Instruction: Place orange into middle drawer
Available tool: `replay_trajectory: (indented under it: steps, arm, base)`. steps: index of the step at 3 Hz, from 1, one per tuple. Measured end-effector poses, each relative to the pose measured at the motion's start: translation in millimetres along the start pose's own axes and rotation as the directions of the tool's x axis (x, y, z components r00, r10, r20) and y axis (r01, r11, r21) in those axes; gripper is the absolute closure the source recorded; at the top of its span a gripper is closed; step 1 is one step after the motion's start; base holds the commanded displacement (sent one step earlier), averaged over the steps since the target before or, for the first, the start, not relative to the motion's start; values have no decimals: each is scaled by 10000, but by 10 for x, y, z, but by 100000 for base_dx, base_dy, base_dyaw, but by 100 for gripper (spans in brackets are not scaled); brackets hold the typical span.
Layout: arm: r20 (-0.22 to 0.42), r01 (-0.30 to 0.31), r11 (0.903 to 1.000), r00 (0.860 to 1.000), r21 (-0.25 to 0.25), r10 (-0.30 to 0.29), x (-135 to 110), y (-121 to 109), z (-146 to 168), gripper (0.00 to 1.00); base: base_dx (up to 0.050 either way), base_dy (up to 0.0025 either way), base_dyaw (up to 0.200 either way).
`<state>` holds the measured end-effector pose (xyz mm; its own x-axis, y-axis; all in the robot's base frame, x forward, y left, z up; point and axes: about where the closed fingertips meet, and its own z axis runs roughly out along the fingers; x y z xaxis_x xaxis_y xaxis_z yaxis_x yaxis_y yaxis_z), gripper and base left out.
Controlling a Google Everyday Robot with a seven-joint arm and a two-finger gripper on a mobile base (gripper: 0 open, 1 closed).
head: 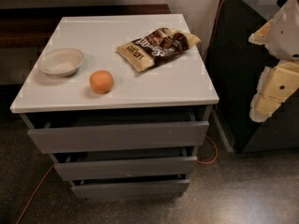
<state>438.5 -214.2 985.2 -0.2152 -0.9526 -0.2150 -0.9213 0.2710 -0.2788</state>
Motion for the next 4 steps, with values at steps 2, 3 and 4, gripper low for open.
replay_trajectory:
  steps: [2, 3, 4]
  arm:
    - [1, 0, 10000, 10000, 2, 0, 0, 0, 0, 0]
    - [51, 3, 10000, 10000, -34, -3, -15, 12, 26, 0]
    - [746, 71, 9984, 9972, -557, -29, -220, 187, 387, 0]
  base:
    - [-4978, 7, -51]
    - [0, 0, 0]
    - [0, 0, 0]
